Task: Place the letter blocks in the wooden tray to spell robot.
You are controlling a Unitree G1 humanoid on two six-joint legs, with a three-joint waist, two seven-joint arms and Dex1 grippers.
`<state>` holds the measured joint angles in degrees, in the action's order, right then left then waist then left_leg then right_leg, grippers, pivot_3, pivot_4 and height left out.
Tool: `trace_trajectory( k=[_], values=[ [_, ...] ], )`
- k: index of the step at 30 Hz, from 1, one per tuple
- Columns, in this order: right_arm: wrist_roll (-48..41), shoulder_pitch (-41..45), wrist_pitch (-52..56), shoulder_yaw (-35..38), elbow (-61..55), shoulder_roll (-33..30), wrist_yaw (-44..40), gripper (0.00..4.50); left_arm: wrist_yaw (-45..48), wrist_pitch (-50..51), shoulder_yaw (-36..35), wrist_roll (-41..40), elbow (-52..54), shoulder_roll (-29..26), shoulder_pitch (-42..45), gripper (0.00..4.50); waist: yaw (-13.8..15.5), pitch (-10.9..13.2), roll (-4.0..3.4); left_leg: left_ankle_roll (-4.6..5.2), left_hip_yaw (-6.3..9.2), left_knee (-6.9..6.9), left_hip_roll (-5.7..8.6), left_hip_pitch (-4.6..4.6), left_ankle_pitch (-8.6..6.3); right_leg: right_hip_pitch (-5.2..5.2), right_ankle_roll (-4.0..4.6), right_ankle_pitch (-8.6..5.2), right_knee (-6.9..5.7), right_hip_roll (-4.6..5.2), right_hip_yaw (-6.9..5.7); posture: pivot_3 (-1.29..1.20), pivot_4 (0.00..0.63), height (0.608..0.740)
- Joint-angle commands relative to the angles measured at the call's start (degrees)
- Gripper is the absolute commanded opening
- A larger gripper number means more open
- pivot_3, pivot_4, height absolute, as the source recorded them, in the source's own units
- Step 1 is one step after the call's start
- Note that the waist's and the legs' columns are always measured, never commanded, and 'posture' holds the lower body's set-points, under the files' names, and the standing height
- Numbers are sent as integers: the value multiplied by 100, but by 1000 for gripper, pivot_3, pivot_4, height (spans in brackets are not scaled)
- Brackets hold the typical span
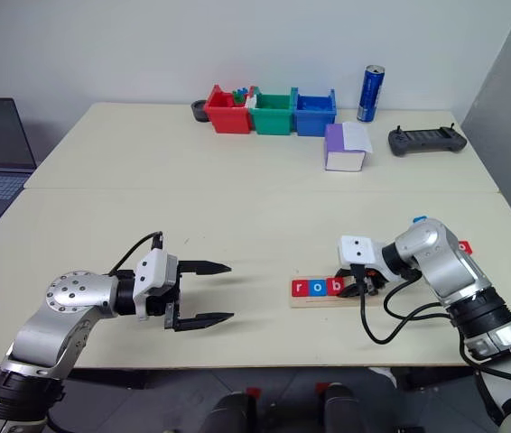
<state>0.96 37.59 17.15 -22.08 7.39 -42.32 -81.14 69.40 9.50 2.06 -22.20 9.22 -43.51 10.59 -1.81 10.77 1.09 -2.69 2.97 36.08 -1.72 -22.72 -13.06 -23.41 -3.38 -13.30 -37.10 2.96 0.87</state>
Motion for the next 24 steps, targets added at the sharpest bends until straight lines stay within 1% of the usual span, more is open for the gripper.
trace_trajectory(
  k=[1,5,9,11,13,14,18,24],
  values=[
    [-17,101,-105,27,-75,-16,-53,1464,3,-57,-52,4,185,-54,24,4500,0,0,0,0,0,0,0,0,0,0,0,0,0,0,0,0,150,740],
    [-15,56,-192,-4,-123,-85,-157,1464,-10,-52,-66,1,197,-58,5,4500,0,0,0,0,0,0,0,0,0,0,0,0,0,0,0,0,150,740],
    [-31,167,-114,26,-11,-13,-128,1464,-20,-55,-73,14,182,-65,14,4500,0,0,0,0,0,0,0,0,0,0,0,0,0,0,0,0,150,740],
    [-21,211,-78,42,54,25,-78,2215,-25,-58,-79,20,178,-67,15,4500,0,0,0,0,0,0,0,0,0,0,0,0,0,0,0,0,150,740],
    [2,239,-118,33,111,42,-66,2762,-27,-55,-87,23,175,-76,12,4500,-1,0,0,0,0,0,0,1,0,0,0,0,0,0,0,0,150,740],
    [13,251,-142,32,143,52,-52,3157,-28,-52,-90,23,175,-79,11,4500,0,0,0,0,0,0,0,0,0,0,0,0,0,0,0,0,150,740],
    [43,252,-241,34,189,40,14,4494,-26,-56,-102,18,193,-90,-21,4500,0,0,0,0,0,0,0,0,0,0,0,0,0,0,0,0,150,740],
    [-122,268,-192,169,46,-83,-91,4494,-11,-67,-99,19,178,-94,-13,4500,0,0,0,0,1,0,0,0,0,0,0,0,0,0,-1,0,150,740]
  ],
)
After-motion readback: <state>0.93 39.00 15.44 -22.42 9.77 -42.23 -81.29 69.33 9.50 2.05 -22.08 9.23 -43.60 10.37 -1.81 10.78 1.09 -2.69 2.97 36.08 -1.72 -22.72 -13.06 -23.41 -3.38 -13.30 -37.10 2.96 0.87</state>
